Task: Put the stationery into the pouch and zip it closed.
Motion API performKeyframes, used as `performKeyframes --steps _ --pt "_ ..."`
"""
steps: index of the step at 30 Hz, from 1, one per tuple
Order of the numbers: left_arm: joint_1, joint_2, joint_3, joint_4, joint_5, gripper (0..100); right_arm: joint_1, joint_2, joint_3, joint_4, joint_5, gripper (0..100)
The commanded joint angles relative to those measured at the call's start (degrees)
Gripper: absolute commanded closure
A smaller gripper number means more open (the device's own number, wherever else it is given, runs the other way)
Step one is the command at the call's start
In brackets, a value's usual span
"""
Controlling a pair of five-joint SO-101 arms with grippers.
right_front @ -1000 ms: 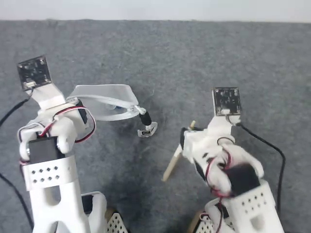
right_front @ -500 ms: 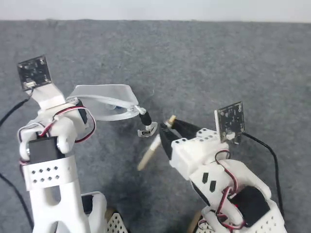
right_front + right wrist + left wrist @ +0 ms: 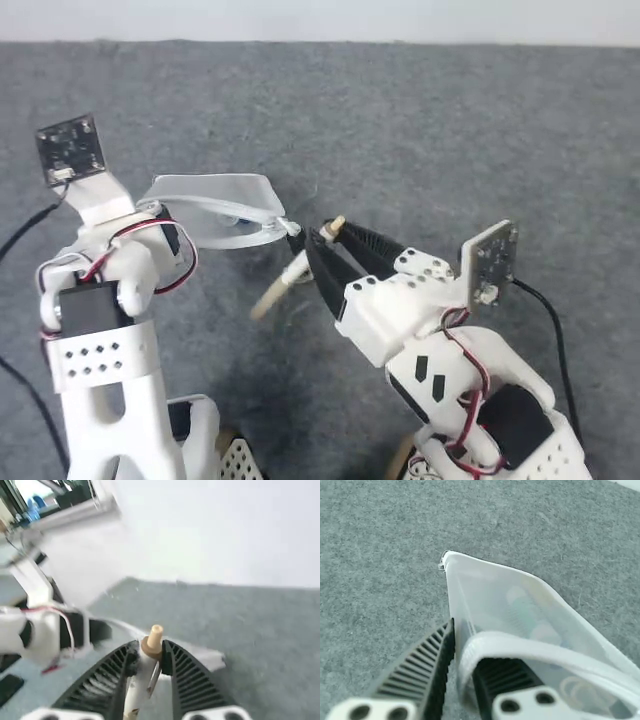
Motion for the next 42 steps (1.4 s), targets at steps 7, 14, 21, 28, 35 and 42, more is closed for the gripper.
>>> performKeyframes --steps 7,14,21,28,35,42 --pt "-0.1 -0.1 -0.9 -1.8 -0.5 99 -0.6 -0.8 -2.5 -14.3 1.0 99.3" --pt "-0.1 -0.1 -0.9 -1.8 -0.5 99 -0.5 -0.2 -1.1 -20.8 0.9 99.3" --pt "-0.1 -0.1 -0.9 -1.8 -0.5 99 -0.2 2.9 4.1 -31.9 1.8 99.3" --pt "-0.1 -0.1 -0.9 -1.8 -0.5 99 -0.2 4.5 11.2 -43.4 10.1 99.3" --pt "-0.1 -0.1 -0.9 -1.8 -0.5 99 -0.2 4.7 16.6 -50.6 11.1 99.3" --pt "-0.1 -0.1 -1.1 -1.8 -0.5 99 -0.5 4.8 21.6 -57.5 11.0 99.3"
